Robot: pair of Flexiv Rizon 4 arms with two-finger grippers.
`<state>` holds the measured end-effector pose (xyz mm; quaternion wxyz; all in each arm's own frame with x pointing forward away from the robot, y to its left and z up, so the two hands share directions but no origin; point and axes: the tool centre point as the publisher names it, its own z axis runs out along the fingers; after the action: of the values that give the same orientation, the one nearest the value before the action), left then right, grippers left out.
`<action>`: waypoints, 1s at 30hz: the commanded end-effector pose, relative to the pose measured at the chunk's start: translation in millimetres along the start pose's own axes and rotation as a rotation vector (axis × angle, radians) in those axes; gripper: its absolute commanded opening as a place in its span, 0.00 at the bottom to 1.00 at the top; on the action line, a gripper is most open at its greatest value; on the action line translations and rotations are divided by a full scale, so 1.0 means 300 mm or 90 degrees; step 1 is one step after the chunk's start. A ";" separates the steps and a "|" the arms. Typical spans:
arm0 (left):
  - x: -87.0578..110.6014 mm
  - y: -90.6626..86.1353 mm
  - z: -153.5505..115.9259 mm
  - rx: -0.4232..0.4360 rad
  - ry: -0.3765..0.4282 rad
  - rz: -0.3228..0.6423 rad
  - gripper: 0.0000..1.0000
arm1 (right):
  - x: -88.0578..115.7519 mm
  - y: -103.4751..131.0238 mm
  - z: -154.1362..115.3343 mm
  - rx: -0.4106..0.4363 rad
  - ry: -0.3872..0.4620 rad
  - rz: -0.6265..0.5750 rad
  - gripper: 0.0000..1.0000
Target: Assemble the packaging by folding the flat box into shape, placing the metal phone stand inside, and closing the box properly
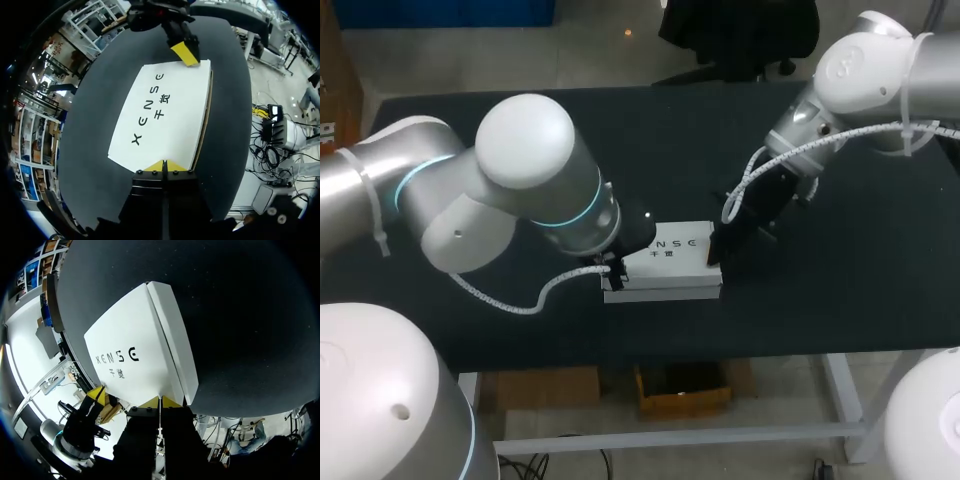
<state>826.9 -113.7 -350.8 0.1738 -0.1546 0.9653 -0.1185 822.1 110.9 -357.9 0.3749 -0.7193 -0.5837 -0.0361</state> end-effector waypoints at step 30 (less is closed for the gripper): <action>0.034 0.027 0.082 -0.008 0.016 -0.010 0.00 | -0.039 0.039 0.050 0.013 -0.007 0.014 0.00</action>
<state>822.5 -111.5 -369.4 0.1602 -0.1610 0.9670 -0.1152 819.1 108.5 -373.9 0.3750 -0.7243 -0.5781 -0.0252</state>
